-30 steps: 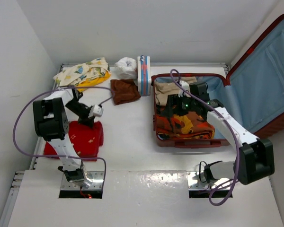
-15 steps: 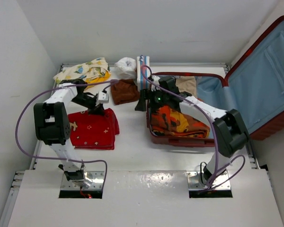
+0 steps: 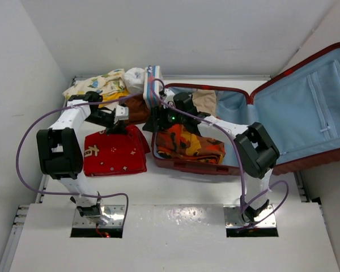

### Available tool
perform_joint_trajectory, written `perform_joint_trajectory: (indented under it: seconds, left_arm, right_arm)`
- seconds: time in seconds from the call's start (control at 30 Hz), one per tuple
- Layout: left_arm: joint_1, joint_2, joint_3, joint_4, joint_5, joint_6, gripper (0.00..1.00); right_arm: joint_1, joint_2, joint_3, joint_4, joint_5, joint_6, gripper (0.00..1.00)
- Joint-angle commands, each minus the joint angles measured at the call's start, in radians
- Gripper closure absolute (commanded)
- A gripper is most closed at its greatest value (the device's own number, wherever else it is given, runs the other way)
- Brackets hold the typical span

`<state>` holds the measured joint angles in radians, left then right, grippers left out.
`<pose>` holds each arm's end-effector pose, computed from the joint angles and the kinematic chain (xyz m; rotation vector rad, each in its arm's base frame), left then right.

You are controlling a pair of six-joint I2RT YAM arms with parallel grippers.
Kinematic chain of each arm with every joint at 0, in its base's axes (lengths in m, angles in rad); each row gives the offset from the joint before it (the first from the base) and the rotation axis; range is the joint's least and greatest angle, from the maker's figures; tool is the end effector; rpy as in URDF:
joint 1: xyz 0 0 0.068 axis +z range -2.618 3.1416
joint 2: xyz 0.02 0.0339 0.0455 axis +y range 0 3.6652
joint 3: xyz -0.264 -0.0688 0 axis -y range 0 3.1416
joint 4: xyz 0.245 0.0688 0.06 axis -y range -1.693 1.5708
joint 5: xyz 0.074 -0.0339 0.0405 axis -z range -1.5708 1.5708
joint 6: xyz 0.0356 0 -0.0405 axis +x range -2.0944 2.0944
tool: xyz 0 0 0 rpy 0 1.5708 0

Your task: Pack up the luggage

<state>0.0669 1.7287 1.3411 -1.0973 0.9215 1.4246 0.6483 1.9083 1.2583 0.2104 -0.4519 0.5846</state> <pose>0.3204 -0.0070 0.2420 1.5088 1.7906 -0.7853 0.3371 0.2749 0.2170 -0.3849 2.1549 1.2012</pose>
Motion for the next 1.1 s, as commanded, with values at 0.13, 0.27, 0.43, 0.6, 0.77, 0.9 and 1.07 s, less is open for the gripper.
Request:
perform_joint_trajectory:
  seconds: [0.13, 0.27, 0.43, 0.6, 0.77, 0.9, 1.07]
  left_arm:
    - [0.014, -0.034, -0.005, -0.033, 0.089, 0.037, 1.00]
    - [0.024, -0.024, -0.005, -0.067, 0.089, 0.059, 1.00]
    - [0.024, -0.014, 0.024, -0.088, 0.111, 0.102, 1.00]
    - [0.033, -0.014, 0.062, -0.174, 0.142, 0.151, 1.00]
    - [0.043, -0.024, 0.072, -0.197, 0.152, 0.177, 1.00]
    - [0.054, -0.064, 0.061, -0.197, 0.162, 0.177, 1.00]
    - [0.054, -0.075, 0.061, -0.197, 0.171, 0.177, 1.00]
  right_arm:
    - [0.022, -0.159, -0.082, -0.138, 0.114, -0.092, 0.00]
    - [0.013, -0.239, -0.148, -0.149, 0.217, -0.181, 0.00]
    - [0.030, -0.275, -0.149, -0.045, 0.194, -0.268, 0.00]
    - [0.077, -0.198, -0.123, 0.076, 0.098, -0.325, 0.00]
    - [0.114, -0.095, -0.053, 0.113, 0.068, -0.358, 0.00]
    - [0.151, -0.020, -0.013, 0.136, 0.050, -0.351, 0.00]
    - [0.174, 0.031, 0.035, 0.145, 0.001, -0.324, 0.00]
